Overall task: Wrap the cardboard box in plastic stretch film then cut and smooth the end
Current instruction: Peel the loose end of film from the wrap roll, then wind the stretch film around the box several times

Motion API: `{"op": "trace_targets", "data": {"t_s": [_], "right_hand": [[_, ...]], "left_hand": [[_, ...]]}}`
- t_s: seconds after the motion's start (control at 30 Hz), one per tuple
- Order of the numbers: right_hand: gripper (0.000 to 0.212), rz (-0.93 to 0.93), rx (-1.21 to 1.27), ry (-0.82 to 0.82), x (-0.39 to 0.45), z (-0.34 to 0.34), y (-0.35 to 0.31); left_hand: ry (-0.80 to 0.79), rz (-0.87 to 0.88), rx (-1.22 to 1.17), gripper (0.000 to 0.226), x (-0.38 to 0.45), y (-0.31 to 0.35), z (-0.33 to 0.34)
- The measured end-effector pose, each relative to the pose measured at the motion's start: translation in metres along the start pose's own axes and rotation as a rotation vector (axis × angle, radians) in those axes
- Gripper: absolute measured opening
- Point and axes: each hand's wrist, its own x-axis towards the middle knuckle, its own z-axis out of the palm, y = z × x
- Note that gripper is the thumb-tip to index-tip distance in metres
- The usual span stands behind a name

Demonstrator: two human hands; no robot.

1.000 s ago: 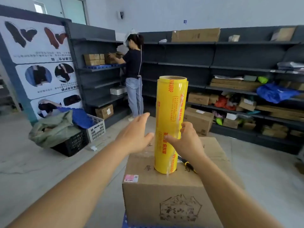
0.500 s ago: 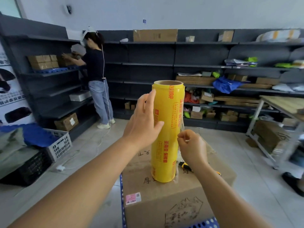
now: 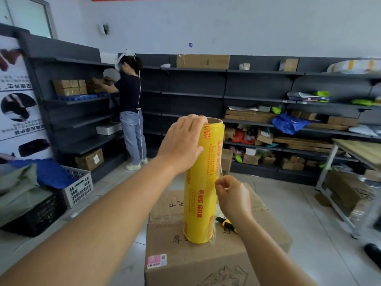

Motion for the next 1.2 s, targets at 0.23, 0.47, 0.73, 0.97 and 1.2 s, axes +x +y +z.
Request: {"op": "trace_targets", "data": {"t_s": [0.23, 0.47, 0.73, 0.97, 1.2], "right_hand": [[0.014, -0.001, 0.077, 0.017, -0.007, 0.0, 0.007], [0.013, -0.022, 0.145, 0.036, -0.031, 0.002, -0.004], [0.019, -0.142, 0.246, 0.037, -0.093, 0.029, -0.062], [0.025, -0.174, 0.286, -0.023, -0.179, 0.099, -0.113], [0.023, -0.075, 0.251, -0.088, -0.237, 0.16, -0.109]], "left_hand": [[-0.141, 0.024, 0.032, 0.044, 0.01, 0.005, -0.027], [-0.072, 0.082, -0.058, 0.032, -0.036, 0.025, -0.059], [0.127, 0.057, 0.049, 0.031, -0.11, 0.0, -0.129], [0.146, 0.066, 0.103, 0.031, -0.186, -0.051, -0.192], [0.049, 0.011, 0.026, 0.029, -0.253, -0.093, -0.196]]}}
